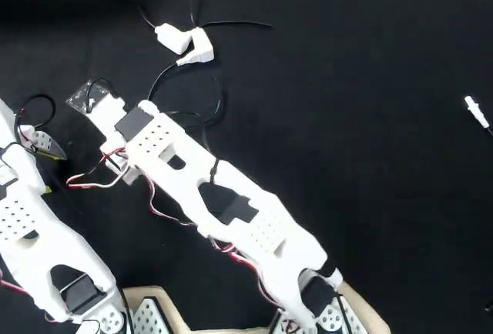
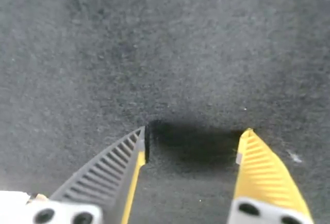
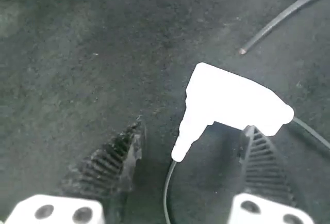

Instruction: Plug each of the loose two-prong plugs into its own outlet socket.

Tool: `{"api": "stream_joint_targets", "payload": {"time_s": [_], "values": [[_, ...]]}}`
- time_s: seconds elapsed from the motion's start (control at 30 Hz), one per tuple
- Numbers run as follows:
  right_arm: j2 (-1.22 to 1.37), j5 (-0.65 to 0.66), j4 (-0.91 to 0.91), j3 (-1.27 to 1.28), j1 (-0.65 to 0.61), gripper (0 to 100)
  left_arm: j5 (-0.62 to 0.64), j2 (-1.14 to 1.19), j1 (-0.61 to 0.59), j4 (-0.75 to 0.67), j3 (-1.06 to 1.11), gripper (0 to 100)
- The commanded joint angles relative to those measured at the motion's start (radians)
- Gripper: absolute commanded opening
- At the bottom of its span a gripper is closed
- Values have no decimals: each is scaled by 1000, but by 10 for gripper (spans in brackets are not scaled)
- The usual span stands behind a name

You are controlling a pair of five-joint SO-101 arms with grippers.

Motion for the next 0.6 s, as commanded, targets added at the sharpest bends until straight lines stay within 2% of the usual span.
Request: {"api": "stream_joint_targets", "payload": {"time_s": [0.0, 0.2, 0.4, 0.57], "values": [[51, -61, 8, -2, 9, 289, 14, 0, -25, -29, 1, 278], [116, -117, 60, -73, 71, 280, 14, 0, -22, -26, 1, 278], [111, -112, 80, -88, 98, 149, 14, -2, -21, -25, 1, 278], [114, -110, 68, -88, 98, 138, 14, -3, -21, -23, 1, 278]]}}
